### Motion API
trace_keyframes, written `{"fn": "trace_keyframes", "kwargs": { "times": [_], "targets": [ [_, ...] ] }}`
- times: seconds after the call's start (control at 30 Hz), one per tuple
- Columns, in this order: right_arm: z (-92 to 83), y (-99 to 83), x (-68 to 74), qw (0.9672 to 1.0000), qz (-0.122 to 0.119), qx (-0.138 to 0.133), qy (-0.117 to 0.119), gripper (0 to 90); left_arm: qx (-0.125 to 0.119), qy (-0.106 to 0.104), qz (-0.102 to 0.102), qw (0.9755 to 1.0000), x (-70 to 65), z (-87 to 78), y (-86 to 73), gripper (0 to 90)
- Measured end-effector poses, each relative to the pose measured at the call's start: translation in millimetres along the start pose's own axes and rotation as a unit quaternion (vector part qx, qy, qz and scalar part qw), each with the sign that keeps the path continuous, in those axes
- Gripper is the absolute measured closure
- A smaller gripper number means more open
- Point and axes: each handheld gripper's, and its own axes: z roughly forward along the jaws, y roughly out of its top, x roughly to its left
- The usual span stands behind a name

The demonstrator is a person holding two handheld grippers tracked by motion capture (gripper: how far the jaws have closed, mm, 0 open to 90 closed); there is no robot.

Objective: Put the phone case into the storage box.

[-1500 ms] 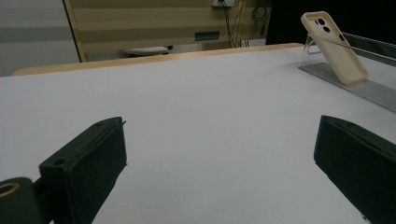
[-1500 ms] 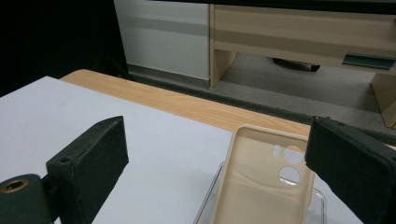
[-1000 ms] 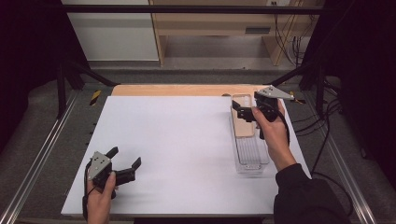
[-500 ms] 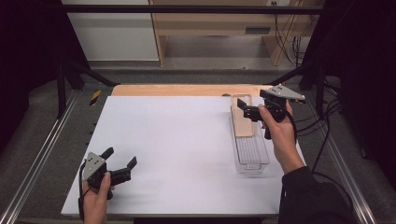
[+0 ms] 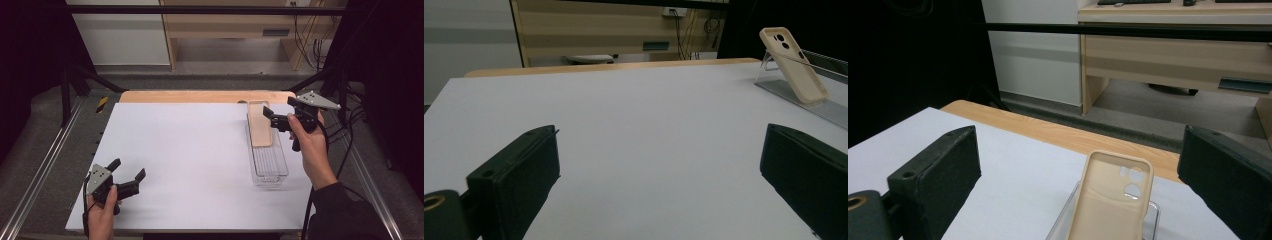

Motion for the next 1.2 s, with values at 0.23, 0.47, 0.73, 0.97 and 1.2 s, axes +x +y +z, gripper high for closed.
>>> {"fn": "trace_keyframes", "kwargs": {
  "times": [0.23, 0.47, 0.73, 0.97, 1.2],
  "targets": [
    [-8.6, -2.8, -5.8, 1.0, 0.007, -0.003, -0.004, 3.9, -0.003, -0.001, -0.001, 1.0, -0.1, -2.4, 0.8, 2.3],
    [-14.8, -5.3, -9.8, 0.9999, 0.011, -0.005, -0.006, 3.9, -0.003, -0.002, -0.001, 1.0, -0.4, -2.5, 0.7, 2.3],
    [-20.2, -8.9, -13.2, 0.9998, 0.015, -0.007, -0.006, 3.9, -0.001, -0.003, 0.0, 1.0, -1.2, -2.7, 0.6, 2.3],
    [-23.9, -9.6, -14.8, 0.9998, 0.016, -0.009, -0.007, 3.8, 0.001, -0.006, 0.003, 1.0, -2.6, -2.7, 0.3, 2.3],
    [-28.4, -9.5, -16.4, 0.9998, 0.015, -0.011, -0.008, 3.7, 0.008, -0.013, 0.013, 0.9998, -7.1, -0.5, -0.3, 2.3]
  ]
}}
